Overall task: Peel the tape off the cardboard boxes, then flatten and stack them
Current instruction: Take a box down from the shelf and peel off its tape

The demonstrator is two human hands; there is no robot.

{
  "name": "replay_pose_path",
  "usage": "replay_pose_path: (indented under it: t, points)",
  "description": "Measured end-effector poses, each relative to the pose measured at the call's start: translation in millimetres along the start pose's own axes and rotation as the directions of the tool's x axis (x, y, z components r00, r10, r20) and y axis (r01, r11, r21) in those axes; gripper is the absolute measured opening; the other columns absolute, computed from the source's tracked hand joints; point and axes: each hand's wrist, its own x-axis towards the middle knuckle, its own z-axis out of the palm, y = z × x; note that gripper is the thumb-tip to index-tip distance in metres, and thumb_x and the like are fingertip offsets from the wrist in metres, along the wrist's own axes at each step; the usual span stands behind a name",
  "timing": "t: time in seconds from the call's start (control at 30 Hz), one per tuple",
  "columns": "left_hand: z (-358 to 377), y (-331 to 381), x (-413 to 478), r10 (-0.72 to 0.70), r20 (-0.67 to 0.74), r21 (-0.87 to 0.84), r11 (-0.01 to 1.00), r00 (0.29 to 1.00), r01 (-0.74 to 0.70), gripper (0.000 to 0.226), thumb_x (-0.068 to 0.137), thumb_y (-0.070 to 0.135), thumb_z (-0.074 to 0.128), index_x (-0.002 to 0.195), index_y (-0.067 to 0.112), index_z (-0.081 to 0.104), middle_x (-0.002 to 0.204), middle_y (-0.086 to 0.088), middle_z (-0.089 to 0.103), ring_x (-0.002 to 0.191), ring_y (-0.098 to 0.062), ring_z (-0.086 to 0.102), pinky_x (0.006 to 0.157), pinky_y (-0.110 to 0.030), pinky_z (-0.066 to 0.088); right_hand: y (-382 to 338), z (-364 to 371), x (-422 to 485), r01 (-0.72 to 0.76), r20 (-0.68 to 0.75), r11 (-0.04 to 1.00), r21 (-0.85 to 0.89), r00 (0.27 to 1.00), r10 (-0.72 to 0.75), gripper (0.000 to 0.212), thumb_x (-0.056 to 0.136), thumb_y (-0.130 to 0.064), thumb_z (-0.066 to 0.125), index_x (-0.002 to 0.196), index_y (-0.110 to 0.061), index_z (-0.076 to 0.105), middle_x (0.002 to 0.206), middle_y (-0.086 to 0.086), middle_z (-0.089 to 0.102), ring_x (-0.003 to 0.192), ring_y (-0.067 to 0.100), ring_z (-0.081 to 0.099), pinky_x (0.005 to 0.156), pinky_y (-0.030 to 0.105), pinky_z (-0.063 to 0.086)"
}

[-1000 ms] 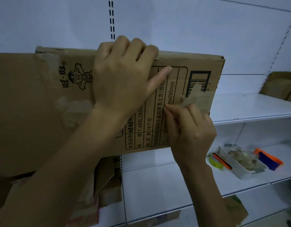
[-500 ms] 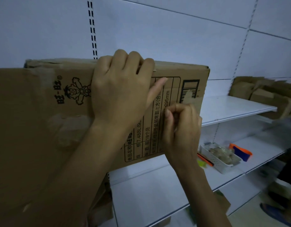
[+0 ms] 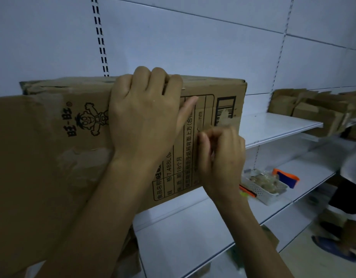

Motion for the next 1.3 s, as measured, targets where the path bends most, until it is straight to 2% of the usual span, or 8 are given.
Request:
replay_pose_path:
  t: [0.1, 0.2, 0.33, 0.47, 0.63, 0.87, 1.0, 1.3]
  points:
    - [-0.4, 0.2, -0.3, 0.004, 0.014, -0.002, 1.000, 1.000, -0.004, 0.049, 0.099, 0.053, 0.031, 0.106, 0.015, 0.062, 0.097, -0.006, 0.064, 0.090, -0.028, 0.056, 0.078, -0.036, 0.026, -2.5, -5.2, 10.3, -0.408, -0.075, 0.865, 0.293, 0.892, 0.447, 0.010, 0.096, -0.025, 0.042, 0.086, -0.028, 0.045, 0.083, -0.003, 0.049, 0.074, 0.010, 0.048, 0.066, 0.029, 0.043]
    - [-0.2, -0.5, -0.6, 0.004, 0.014, 0.000, 1.000, 1.000, -0.004, 0.050, 0.099, 0.054, 0.031, 0.105, 0.015, 0.062, 0.097, -0.006, 0.064, 0.090, -0.028, 0.057, 0.079, -0.036, 0.027, 11.3, -18.7, 21.2, -0.681, 0.000, 0.375, 0.628, 0.482, 0.876, 0.013, 0.100, -0.019, 0.042, 0.091, -0.021, 0.052, 0.070, -0.004, 0.052, 0.062, 0.004, 0.055, 0.064, 0.024, 0.049]
    - [0.0, 0.1, -1.1, 0.006, 0.012, -0.007, 1.000, 1.000, -0.006, 0.051, 0.099, 0.054, 0.031, 0.107, 0.015, 0.062, 0.098, -0.006, 0.065, 0.091, -0.029, 0.057, 0.079, -0.037, 0.027, 25.7, -26.2, 9.3, -0.759, 0.146, 0.137, 0.636, 0.293, 0.945, 0.009, 0.098, -0.017, 0.050, 0.094, -0.016, 0.058, 0.078, -0.004, 0.056, 0.071, 0.005, 0.057, 0.068, 0.023, 0.050]
    - [-0.6, 1.0, -3.0, -0.001, 0.002, -0.018, 1.000, 1.000, 0.001, 0.049, 0.099, 0.053, 0.035, 0.110, 0.014, 0.062, 0.100, -0.008, 0.065, 0.092, -0.031, 0.057, 0.080, -0.037, 0.027, 30.0, -27.1, 4.8, -0.769, 0.112, 0.190, 0.611, 0.321, 0.941, 0.014, 0.095, -0.015, 0.056, 0.107, -0.023, 0.060, 0.085, -0.013, 0.062, 0.082, 0.004, 0.062, 0.079, 0.024, 0.053]
    - [-0.5, 11.6, -3.7, -0.049, -0.021, -0.043, 0.998, 0.999, 0.048, 0.041, 0.099, 0.047, 0.038, 0.115, 0.018, 0.061, 0.108, -0.004, 0.065, 0.099, -0.030, 0.056, 0.090, -0.040, 0.029, 30.0, -21.8, 5.8, -0.699, 0.015, 0.496, 0.515, 0.586, 0.810, 0.025, 0.100, -0.014, 0.046, 0.122, -0.023, 0.052, 0.079, -0.040, 0.061, 0.090, -0.006, 0.063, 0.078, 0.017, 0.052]
    - [19.2, 89.7, 14.7, -0.006, 0.031, -0.078, 0.997, 1.000, 0.008, 0.042, 0.094, 0.045, 0.042, 0.123, 0.020, 0.059, 0.125, -0.001, 0.061, 0.119, -0.023, 0.053, 0.109, -0.049, 0.019, 54.2, -23.4, -3.0, -0.445, -0.087, 0.779, 0.442, 0.843, 0.530, 0.016, 0.098, -0.014, 0.048, 0.103, -0.016, 0.063, 0.094, -0.025, 0.061, 0.090, -0.011, 0.059, 0.075, 0.006, 0.043]
    - [32.7, 109.7, 18.0, -0.054, 0.000, 0.008, 0.999, 0.999, 0.054, 0.040, 0.094, 0.044, 0.044, 0.124, 0.022, 0.060, 0.121, 0.000, 0.063, 0.113, -0.024, 0.057, 0.105, -0.047, 0.030, 77.4, -38.2, 7.7, -0.512, 0.074, 0.638, 0.575, 0.809, 0.583, 0.017, 0.098, -0.022, 0.050, 0.100, -0.030, 0.065, 0.089, -0.020, 0.069, 0.092, 0.002, 0.066, 0.079, 0.014, 0.049]
    - [33.3, 115.2, 15.5, -0.089, -0.062, 0.108, 0.990, 0.994, 0.095, 0.040, 0.096, 0.037, 0.046, 0.128, 0.017, 0.058, 0.133, -0.011, 0.056, 0.125, -0.029, 0.049, 0.109, -0.050, 0.024, 101.6, -56.1, 27.3, -0.760, 0.741, -0.126, 0.638, 0.561, 0.369, 0.021, 0.087, -0.020, 0.059, 0.107, -0.024, 0.058, 0.076, 0.003, 0.074, 0.074, 0.015, 0.072, 0.065, 0.018, 0.053]
